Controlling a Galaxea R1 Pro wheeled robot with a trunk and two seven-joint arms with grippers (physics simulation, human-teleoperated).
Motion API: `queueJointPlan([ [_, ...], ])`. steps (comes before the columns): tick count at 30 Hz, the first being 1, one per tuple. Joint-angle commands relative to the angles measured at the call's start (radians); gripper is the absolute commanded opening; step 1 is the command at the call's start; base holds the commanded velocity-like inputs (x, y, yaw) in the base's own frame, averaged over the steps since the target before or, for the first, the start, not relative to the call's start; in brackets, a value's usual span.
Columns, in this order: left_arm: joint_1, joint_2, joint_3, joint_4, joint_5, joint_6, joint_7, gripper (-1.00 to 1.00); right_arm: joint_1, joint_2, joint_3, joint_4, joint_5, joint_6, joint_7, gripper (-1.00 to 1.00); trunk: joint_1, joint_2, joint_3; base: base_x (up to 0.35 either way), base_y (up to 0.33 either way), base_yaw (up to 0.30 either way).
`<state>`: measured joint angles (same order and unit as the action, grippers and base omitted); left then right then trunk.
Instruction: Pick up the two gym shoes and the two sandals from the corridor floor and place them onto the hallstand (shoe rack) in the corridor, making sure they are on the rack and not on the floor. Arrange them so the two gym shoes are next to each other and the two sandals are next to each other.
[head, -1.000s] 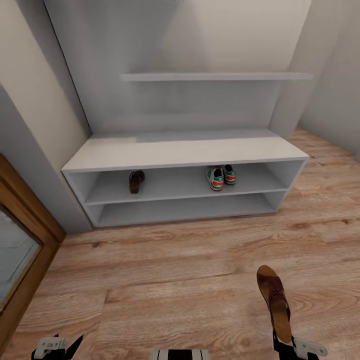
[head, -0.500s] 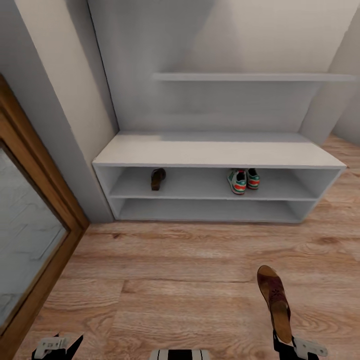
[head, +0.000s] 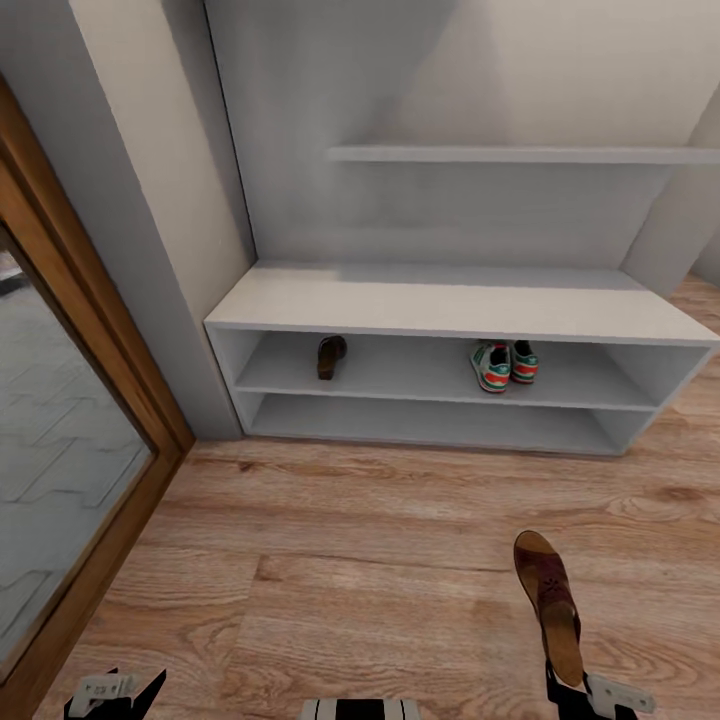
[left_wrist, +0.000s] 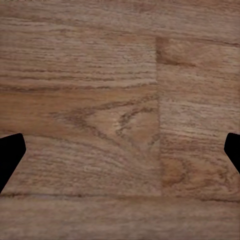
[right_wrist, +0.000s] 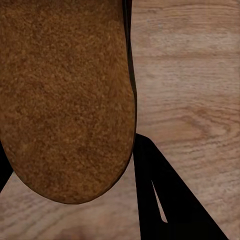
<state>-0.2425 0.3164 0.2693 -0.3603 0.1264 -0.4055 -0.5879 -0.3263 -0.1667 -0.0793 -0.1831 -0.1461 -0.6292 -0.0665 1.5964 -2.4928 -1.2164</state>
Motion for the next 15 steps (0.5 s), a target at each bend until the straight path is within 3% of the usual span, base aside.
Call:
queueJointPlan([
  [1,-0.001,0.0,0.004,0.001,0.007,0.002,-0.01,1.0,0.0,0.0,-0.002,0.001,-0.007,-0.003,0.004,-1.0,0.0,0.0,-0.001,0.0,0.0,0.006],
  [8,0.0,-0.001,0.004,0.002,0.007,0.002,-0.012,1.0,-0.001,0.009,0.002,-0.026,-0.007,0.004,0.004,-1.0,0.0,0.0,-0.001,0.0,0.0,0.002],
  [11,0.0,-0.004,0.003,0.002,0.008,0.001,-0.012,1.0,-0.002,0.038,0.012,-0.081,-0.006,0.03,0.004,-1.0,0.0,0.0,-0.001,0.0,0.0,0.0],
  [15,0.0,-0.008,0.003,0.002,0.008,0.0,-0.012,1.0,-0.002,0.108,0.039,-0.218,0.011,0.204,0.001,-1.0,0.0,0.0,-0.001,0.0,0.0,0.0],
])
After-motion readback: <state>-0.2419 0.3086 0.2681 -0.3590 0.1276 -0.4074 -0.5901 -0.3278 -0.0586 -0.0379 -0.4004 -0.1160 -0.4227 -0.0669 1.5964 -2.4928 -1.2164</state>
